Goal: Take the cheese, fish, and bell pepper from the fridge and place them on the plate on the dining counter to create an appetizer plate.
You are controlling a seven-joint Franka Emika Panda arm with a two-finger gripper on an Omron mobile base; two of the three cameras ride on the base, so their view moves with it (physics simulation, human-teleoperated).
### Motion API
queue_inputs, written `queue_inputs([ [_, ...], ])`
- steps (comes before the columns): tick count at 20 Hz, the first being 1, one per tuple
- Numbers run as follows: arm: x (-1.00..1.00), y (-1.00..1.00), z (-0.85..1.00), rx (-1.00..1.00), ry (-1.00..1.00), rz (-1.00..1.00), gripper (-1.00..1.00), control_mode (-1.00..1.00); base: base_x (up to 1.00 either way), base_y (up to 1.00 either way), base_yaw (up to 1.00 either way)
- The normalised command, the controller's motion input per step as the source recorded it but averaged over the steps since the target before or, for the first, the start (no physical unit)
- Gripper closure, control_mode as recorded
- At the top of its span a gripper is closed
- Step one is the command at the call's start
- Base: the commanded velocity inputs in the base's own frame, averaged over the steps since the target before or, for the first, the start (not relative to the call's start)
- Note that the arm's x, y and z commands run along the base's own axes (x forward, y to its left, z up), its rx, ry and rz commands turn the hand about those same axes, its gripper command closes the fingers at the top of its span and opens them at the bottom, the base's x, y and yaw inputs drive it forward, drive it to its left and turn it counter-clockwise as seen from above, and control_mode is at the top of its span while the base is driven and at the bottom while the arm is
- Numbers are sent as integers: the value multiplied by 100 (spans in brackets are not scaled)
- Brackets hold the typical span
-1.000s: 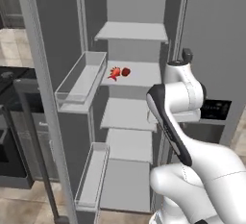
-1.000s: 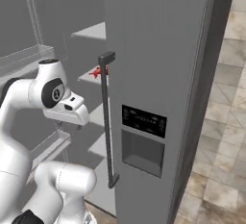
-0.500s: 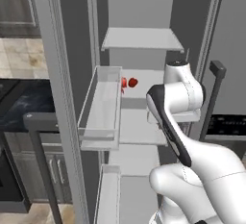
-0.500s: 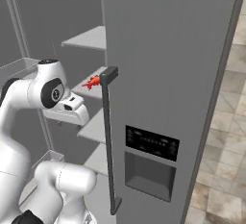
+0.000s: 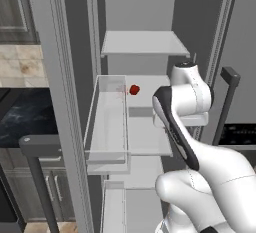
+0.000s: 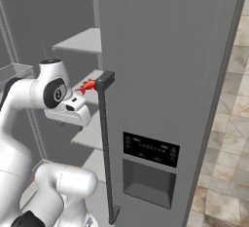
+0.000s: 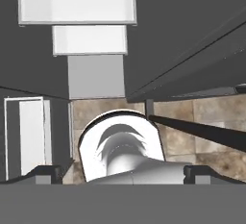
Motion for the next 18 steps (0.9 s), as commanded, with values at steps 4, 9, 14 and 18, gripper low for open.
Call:
queue_inputs([
  [4, 41, 2, 1, 14, -1, -2, -100, -100, 0, 0, 0],
  [9, 72, 0, 4, 25, -3, 0, -100, -100, 0, 0, 0],
  [14, 78, 1, 0, 19, -11, 0, -100, -100, 0, 0, 0],
  [18, 75, 21, 0, 2, -19, 0, -100, -100, 0, 0, 0],
])
